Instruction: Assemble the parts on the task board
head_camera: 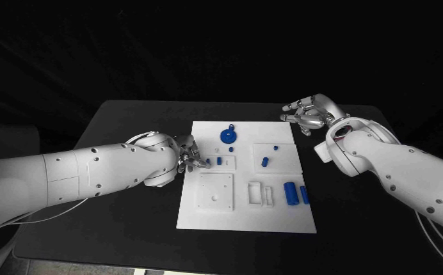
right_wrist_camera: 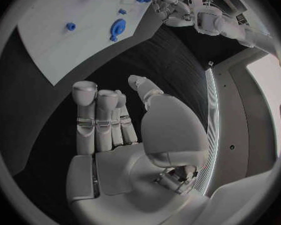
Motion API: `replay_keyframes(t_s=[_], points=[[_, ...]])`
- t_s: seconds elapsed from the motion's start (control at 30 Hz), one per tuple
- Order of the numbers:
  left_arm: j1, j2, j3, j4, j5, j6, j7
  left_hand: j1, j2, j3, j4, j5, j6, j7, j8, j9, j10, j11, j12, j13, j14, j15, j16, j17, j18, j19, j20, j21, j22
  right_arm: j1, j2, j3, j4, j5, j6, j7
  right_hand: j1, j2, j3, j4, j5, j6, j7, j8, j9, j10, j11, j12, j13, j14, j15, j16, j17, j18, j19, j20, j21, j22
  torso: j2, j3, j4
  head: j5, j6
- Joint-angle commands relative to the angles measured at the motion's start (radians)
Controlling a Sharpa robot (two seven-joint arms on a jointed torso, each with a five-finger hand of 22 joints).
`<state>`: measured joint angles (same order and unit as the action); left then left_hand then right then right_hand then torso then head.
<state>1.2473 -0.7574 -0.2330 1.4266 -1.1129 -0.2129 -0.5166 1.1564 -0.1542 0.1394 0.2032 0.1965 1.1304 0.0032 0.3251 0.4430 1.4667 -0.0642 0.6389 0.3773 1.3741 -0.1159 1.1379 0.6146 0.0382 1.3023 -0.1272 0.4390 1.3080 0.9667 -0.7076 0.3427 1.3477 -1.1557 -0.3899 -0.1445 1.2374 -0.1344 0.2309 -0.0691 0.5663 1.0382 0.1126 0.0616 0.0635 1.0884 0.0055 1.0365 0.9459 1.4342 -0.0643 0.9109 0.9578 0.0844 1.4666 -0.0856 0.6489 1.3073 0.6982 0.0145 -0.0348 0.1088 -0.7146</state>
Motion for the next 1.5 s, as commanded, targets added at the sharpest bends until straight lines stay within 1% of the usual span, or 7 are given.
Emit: replay_keyframes(t_s=[0.03,0.2,0.43,0.67,0.93,1.0,1.5], points=[[-0.001,0.004,0.001,-0.001,0.011,-0.007,0.016,0.002,-0.005,0.000,0.007,-0.004,-0.007,0.000,-0.007,0.001,0.036,-0.005,0.002,0.000,0.002,-0.002,0.002,-0.001,0.001,-0.005,0.001,0.006,0.017,-0.001,-0.001,0.000,0.002,-0.002,0.000,0.006,-0.010,0.001,-0.002,0.000,0.004,-0.006,0.002,0.000,-0.001,-0.006,0.001,-0.004,-0.001,-0.005,-0.002,-0.006,-0.001,0.012,0.028,0.001,-0.005,0.080,0.000,0.0000,0.0002,0.000,-0.001],[-0.001,0.011,0.001,-0.007,0.018,-0.015,0.022,0.000,-0.005,0.000,0.011,-0.005,-0.006,0.000,-0.011,0.000,0.037,-0.005,0.002,0.000,0.003,-0.002,0.002,-0.001,0.002,-0.005,0.001,0.006,0.017,-0.001,0.000,0.000,0.001,-0.002,0.000,0.006,-0.010,0.001,-0.002,0.000,0.004,-0.006,0.002,0.000,-0.001,-0.006,0.001,-0.004,-0.001,-0.005,-0.002,-0.006,-0.001,0.012,0.028,0.001,-0.005,0.080,0.000,0.0003,-0.0005,0.001,0.000],[-0.001,0.022,0.001,-0.021,0.020,-0.013,0.023,0.004,0.004,0.005,0.012,-0.004,-0.004,0.000,-0.014,0.000,0.037,-0.006,0.003,0.000,0.004,-0.002,0.003,-0.001,0.002,-0.004,0.001,0.006,0.017,-0.001,0.001,0.000,0.001,-0.002,0.000,0.006,-0.010,0.001,-0.002,0.000,0.004,-0.006,0.002,0.000,-0.001,-0.006,0.001,-0.004,-0.001,-0.005,-0.002,-0.006,-0.001,0.012,0.028,0.001,-0.005,0.080,0.001,0.0005,-0.0006,0.000,-0.001],[-0.001,0.032,0.001,-0.033,0.020,-0.003,0.024,0.010,0.026,0.004,-0.020,0.000,-0.004,0.000,-0.025,-0.002,0.037,-0.005,0.003,0.000,0.003,-0.002,0.003,-0.001,0.002,-0.005,0.002,0.007,0.017,-0.001,0.002,0.000,0.001,-0.002,0.000,0.005,-0.010,0.001,-0.002,0.000,0.004,-0.006,0.002,0.000,-0.001,-0.006,0.001,-0.004,-0.001,-0.005,-0.002,-0.006,-0.001,0.012,0.028,0.001,-0.005,0.080,0.000,0.0006,-0.0003,-0.001,-0.003],[-0.001,0.041,0.001,-0.042,0.022,0.004,0.026,0.010,0.037,0.003,-0.034,0.002,-0.003,0.000,-0.030,-0.005,0.036,-0.005,0.003,0.000,0.002,-0.002,0.003,-0.001,0.002,-0.005,0.002,0.008,0.017,-0.001,0.003,0.000,0.001,-0.002,0.001,0.005,-0.010,0.001,-0.002,0.000,0.004,-0.006,0.002,0.000,-0.001,-0.006,0.001,-0.004,-0.001,-0.005,-0.002,-0.006,-0.001,0.012,0.028,0.001,-0.005,0.080,0.000,0.0007,-0.0005,-0.001,-0.004],[-0.001,0.044,0.001,-0.045,0.023,0.007,0.027,0.008,0.043,0.001,-0.042,0.002,-0.003,0.000,-0.032,-0.006,0.037,-0.005,0.003,0.001,0.002,-0.001,0.004,-0.001,0.002,-0.006,0.002,0.008,0.017,-0.001,0.003,0.000,0.001,-0.002,0.001,0.005,-0.010,0.001,-0.002,0.000,0.004,-0.006,0.002,0.000,-0.001,-0.006,0.001,-0.004,-0.001,-0.005,-0.002,-0.006,-0.001,0.012,0.028,0.001,-0.005,0.080,0.000,0.0008,-0.0005,-0.001,-0.004],[-0.001,0.059,0.001,-0.067,0.026,0.026,0.019,-0.010,0.049,0.003,-0.029,0.003,-0.002,0.001,-0.035,-0.010,0.036,-0.005,0.003,0.001,0.002,-0.001,0.004,-0.001,0.003,-0.006,0.002,0.009,0.017,-0.001,0.002,0.000,0.002,-0.002,0.001,0.005,-0.010,0.001,-0.002,0.000,0.004,-0.006,0.002,0.000,-0.001,-0.006,0.001,-0.004,-0.001,-0.005,-0.002,-0.006,-0.001,0.012,0.028,0.001,-0.005,0.080,0.001,0.0005,-0.0003,-0.005,-0.006]])
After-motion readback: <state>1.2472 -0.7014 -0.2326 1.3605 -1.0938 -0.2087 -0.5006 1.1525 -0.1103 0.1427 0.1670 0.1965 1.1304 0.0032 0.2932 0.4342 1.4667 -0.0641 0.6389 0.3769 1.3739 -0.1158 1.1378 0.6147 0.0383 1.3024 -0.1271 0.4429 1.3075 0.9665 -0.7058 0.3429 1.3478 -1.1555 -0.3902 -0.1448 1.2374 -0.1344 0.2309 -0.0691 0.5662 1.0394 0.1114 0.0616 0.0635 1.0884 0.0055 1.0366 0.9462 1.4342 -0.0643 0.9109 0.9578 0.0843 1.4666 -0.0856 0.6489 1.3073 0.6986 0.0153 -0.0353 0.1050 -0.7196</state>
